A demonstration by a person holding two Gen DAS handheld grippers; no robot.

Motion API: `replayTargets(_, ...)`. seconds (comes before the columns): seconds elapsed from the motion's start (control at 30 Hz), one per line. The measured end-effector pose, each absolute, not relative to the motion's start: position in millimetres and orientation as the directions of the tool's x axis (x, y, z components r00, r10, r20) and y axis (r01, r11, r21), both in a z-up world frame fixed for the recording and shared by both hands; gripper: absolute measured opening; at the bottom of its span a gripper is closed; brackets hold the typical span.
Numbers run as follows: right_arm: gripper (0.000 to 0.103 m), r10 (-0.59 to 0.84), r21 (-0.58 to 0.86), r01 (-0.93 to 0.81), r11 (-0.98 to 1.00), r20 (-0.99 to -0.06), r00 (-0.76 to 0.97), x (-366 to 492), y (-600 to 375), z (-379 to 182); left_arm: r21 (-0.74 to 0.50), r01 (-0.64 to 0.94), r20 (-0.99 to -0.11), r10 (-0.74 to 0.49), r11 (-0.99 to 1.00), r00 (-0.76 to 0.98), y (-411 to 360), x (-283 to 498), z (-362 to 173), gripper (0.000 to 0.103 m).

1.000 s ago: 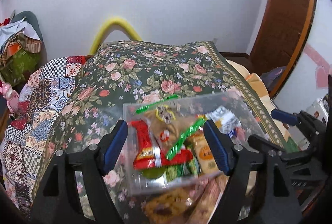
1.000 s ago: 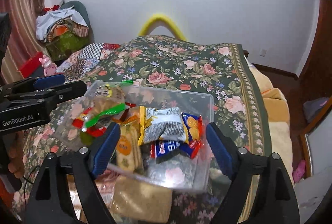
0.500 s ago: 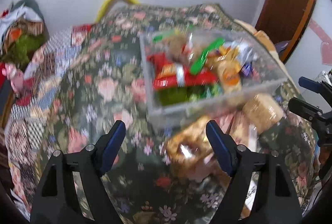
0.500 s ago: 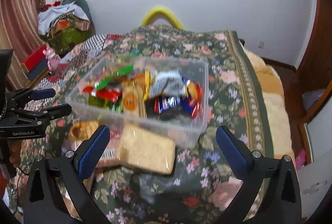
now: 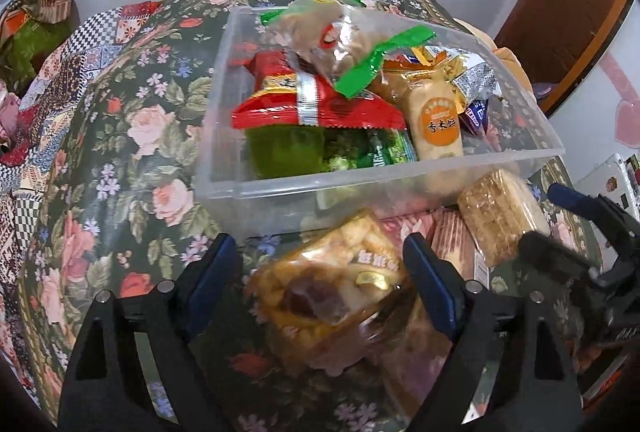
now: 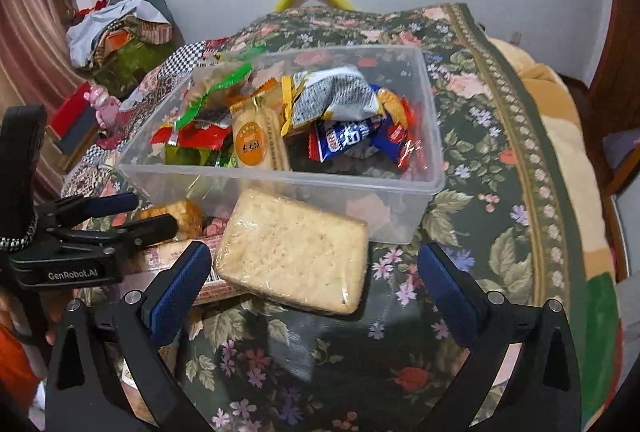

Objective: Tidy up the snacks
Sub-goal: 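Grasp the nut-cake packet with the left tool while the right tool grasps the square bread packet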

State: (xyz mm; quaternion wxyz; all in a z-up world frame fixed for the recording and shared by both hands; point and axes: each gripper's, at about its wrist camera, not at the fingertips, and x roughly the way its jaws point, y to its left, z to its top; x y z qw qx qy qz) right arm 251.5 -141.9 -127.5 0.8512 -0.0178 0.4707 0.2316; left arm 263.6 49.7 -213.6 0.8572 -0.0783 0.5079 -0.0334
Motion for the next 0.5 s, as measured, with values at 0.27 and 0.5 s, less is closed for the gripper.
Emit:
replayTargets(0.27, 0.101, 0.368, 0.170, -0.426, 0.889, -0.819, 0.441, 248, -131, -139, -0.162, -0.026, -0.888, -0.134, 0.986, 0.440, 46, 259, -241, 0.090)
replayTargets(0.5, 0.083, 0.394, 0.186, -0.447, 0.875, -0.810, 0.435, 246, -134, -136, -0.172, -0.036, -0.877, -0.136, 0.985, 0.460, 60, 249, -239, 0.080)
